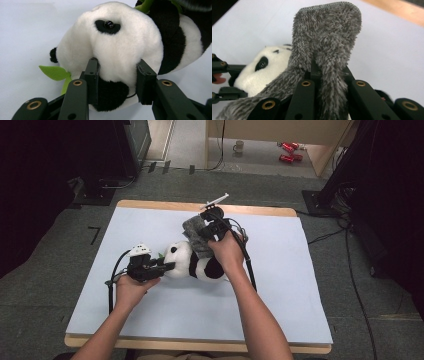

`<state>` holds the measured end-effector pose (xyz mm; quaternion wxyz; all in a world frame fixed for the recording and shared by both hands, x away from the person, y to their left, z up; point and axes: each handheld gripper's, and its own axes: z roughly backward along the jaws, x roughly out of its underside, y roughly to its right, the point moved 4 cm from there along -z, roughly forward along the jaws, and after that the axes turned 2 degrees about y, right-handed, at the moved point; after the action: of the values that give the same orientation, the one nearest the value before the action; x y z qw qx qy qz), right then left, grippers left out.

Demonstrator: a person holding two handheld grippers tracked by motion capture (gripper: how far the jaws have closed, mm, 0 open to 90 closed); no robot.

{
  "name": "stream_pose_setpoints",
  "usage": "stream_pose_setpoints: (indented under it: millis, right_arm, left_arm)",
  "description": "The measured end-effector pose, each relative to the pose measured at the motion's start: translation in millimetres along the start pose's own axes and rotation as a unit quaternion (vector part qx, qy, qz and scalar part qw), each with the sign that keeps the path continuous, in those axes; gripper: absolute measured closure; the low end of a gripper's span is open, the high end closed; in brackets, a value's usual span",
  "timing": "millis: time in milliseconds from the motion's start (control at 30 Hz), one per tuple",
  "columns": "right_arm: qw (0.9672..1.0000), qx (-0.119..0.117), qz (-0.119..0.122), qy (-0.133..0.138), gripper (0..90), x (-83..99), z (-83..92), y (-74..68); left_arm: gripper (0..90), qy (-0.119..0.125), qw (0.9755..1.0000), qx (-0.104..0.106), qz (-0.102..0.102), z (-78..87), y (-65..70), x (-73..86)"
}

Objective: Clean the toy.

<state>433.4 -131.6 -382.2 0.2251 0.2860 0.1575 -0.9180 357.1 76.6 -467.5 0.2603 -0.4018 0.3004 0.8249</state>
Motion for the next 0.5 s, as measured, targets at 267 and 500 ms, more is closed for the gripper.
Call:
stream_pose_setpoints:
  millis: [267, 500]
  right_arm:
    - [0.9988, -0.014, -0.02, 0.043, 80.9, -18.4, 27.5, 9.5]
    - [0.9979, -0.027, -0.023, 0.054, 80.8, -19.0, 36.8, 17.3]
  left_arm:
    - [61.1, -0.012, 0.9999, 0.008, -0.007, 2.0, 0.0, 4.6]
    - [61.0, -0.029, 0.9992, 0.017, -0.021, 4.7, 0.1, 9.4]
